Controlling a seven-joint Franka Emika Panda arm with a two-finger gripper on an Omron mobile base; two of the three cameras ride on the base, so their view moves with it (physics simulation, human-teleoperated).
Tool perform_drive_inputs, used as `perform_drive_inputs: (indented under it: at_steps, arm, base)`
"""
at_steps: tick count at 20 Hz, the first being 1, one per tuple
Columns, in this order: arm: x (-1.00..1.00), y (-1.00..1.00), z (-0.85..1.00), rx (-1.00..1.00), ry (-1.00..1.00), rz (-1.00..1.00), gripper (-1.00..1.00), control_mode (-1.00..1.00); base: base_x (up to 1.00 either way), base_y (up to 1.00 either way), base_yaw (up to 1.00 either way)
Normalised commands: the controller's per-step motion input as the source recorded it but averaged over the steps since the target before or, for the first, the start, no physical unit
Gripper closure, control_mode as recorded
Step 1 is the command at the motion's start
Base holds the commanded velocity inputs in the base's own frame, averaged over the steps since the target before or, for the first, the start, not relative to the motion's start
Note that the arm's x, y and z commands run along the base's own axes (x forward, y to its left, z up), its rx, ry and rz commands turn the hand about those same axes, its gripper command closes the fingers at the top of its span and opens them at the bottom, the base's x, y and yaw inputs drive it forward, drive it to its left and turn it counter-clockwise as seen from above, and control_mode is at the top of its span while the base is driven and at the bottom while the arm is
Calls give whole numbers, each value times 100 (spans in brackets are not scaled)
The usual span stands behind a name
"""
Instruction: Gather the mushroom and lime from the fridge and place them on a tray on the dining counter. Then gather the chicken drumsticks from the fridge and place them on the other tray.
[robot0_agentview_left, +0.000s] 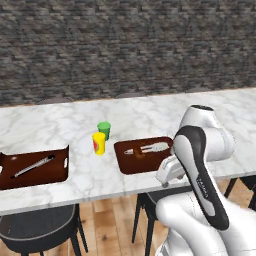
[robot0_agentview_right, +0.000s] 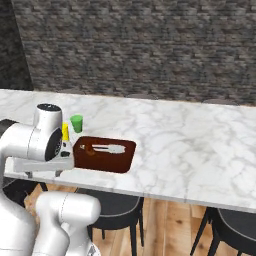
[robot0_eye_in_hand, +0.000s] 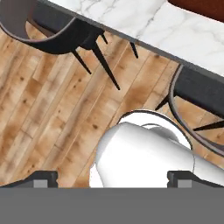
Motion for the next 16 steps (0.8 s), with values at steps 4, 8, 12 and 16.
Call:
perform_drive_inputs:
  at_steps: [4,8,12,16]
  arm:
    - [0,0,0,0,0,0,-100,100]
    - [0,0,0,0,0,0,-100,100]
    - [0,0,0,0,0,0,-100,100]
    - [0,0,0,0,0,0,-100,100]
  base:
    - [-67,45,-2]
    - [-23,98,-12]
    - [0,100,-17]
    - [0,100,-18]
